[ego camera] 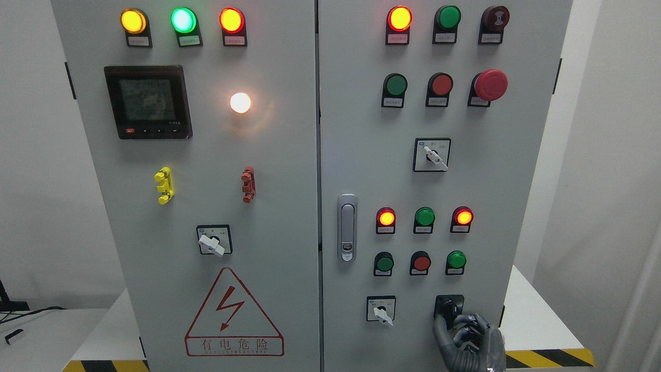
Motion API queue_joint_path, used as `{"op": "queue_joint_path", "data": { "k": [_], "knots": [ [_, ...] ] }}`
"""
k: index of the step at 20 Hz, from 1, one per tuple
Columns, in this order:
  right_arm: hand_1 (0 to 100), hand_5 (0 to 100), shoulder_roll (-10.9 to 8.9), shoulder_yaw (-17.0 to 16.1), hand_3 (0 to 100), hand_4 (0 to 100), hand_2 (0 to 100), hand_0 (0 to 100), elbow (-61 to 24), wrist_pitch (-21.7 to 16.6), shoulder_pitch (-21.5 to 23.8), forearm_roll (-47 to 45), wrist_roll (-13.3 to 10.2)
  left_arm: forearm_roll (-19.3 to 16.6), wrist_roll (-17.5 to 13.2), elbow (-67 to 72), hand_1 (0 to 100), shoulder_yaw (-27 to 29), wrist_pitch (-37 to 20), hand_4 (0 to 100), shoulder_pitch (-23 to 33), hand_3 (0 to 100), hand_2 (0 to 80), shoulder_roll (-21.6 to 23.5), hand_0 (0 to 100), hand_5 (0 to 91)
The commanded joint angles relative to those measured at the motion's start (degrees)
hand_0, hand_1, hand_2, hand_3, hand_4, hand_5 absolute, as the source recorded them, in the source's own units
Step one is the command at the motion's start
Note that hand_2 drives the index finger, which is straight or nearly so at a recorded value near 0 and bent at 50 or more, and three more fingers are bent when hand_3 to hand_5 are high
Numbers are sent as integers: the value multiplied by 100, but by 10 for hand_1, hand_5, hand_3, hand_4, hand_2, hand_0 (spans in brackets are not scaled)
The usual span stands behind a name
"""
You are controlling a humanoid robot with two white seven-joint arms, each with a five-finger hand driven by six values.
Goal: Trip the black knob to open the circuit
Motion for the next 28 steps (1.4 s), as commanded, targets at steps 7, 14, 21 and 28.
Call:
{"op": "queue_joint_path", "data": {
  "k": [7, 14, 21, 28],
  "knots": [
    [823, 978, 0, 48, 931, 895, 619, 372, -27, -7, -9, -280, 10, -176, -5, -4, 389, 0, 2, 0, 0, 0, 0, 2, 120, 0],
    [824, 978, 0, 57, 932, 896, 621, 370, -36, -7, -18, -280, 10, -176, -5, 5, 389, 0, 2, 0, 0, 0, 0, -6, 120, 0],
    [825, 978, 0, 57, 935, 898, 622, 370, -36, 2, -44, -394, 10, -176, -5, 5, 389, 0, 2, 0, 0, 0, 0, -6, 120, 0],
    [827, 978, 0, 75, 936, 899, 626, 372, -36, 2, -62, -543, 10, -176, -5, -4, 389, 0, 2, 0, 0, 0, 0, 2, 120, 0]
  ]
}}
